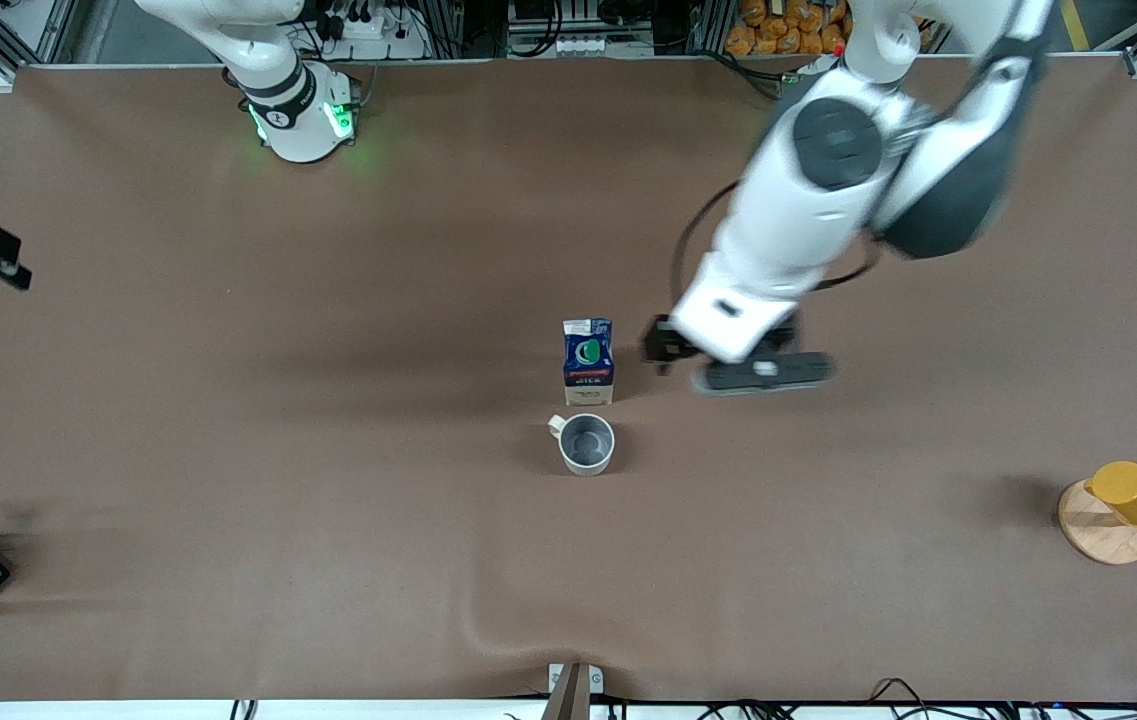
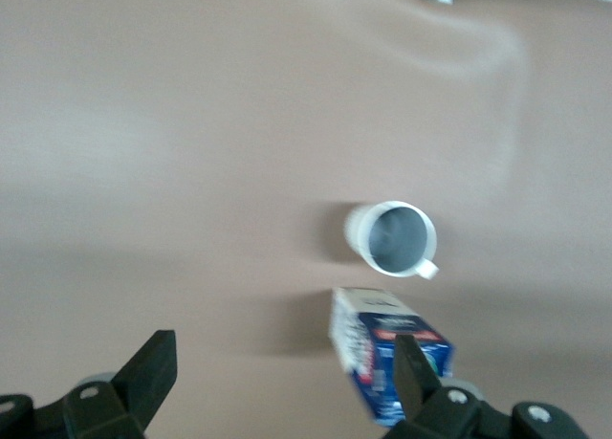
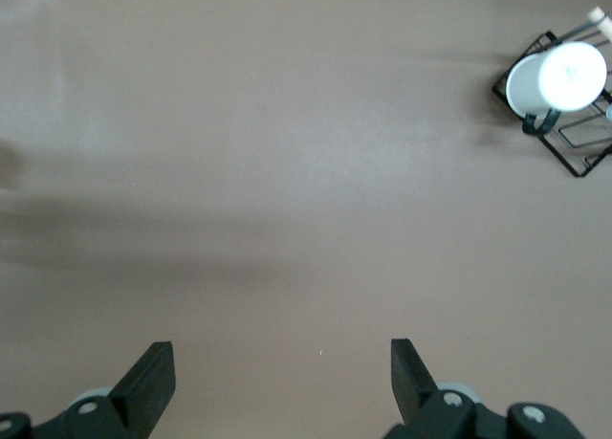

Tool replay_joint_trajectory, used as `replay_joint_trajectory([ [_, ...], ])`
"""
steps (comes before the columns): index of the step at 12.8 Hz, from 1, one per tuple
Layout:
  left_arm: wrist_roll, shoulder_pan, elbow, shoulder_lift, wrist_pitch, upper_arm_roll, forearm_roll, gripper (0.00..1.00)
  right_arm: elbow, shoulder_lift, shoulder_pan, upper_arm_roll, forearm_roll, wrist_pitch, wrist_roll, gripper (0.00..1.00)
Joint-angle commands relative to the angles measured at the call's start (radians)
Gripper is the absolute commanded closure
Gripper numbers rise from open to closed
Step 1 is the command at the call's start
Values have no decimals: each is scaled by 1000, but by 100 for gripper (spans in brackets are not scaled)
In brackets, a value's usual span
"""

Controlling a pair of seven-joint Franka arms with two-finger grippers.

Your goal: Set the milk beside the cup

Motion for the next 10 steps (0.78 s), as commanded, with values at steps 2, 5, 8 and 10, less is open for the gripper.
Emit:
replay_joint_trajectory([
  [2, 147, 86, -42, -141, -181, -7, 21, 0, -109, -119, 30, -4, -6, -56, 85, 0],
  [5, 264, 196, -93, -208, -207, -13, 10, 0, -106, -118, 115, -72, 0, -78, 99, 0],
  [8, 394, 276, -209, -319, -209, -3, 3, 0, -98, -110, 106, -75, 3, -76, 98, 0],
  [10, 411, 291, -266, -377, -209, 43, -29, 0, -92, -110, 107, -75, 2, -75, 85, 0],
])
